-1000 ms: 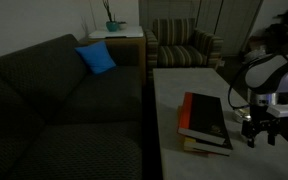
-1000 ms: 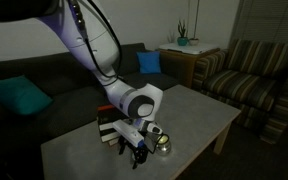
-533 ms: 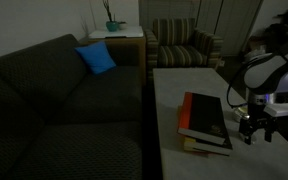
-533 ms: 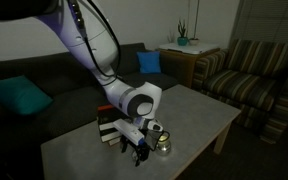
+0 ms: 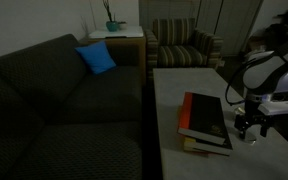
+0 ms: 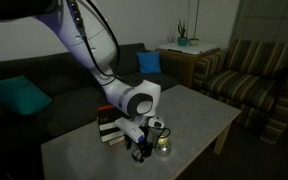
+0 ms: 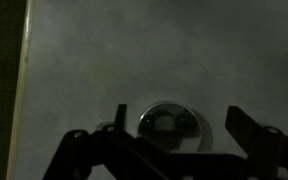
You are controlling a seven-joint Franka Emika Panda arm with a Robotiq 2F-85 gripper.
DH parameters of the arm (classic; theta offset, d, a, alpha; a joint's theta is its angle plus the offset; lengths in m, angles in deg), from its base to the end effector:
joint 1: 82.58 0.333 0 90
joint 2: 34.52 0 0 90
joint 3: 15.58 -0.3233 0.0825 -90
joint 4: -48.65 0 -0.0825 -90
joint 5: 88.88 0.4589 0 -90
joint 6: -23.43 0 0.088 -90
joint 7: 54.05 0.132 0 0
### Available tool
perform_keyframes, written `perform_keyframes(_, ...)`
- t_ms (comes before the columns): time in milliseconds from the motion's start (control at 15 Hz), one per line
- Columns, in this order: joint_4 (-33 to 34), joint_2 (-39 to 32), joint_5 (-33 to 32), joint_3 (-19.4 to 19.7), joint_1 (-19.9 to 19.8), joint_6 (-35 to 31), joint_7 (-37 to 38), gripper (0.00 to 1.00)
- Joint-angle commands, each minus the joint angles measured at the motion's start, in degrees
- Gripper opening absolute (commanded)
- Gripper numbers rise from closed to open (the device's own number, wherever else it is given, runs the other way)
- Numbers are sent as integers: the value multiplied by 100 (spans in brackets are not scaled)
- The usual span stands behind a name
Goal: Pick the lid and put it on top of the bottle
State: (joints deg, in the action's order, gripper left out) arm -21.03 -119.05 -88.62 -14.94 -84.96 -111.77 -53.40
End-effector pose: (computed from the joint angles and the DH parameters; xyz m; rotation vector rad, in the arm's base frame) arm 0.6430 -0.0337 -0.2490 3.0939 -0.0922 -0.5183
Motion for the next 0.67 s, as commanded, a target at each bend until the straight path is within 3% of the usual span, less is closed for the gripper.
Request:
perform_keyframes(0,-40,0,86,-110,-245,-99,-262,100)
perform_keyframes(400,21,0,16,0,-89,23,-132,100)
perform_keyframes(600,-497,260,-87,88,75,-1048,-29,100)
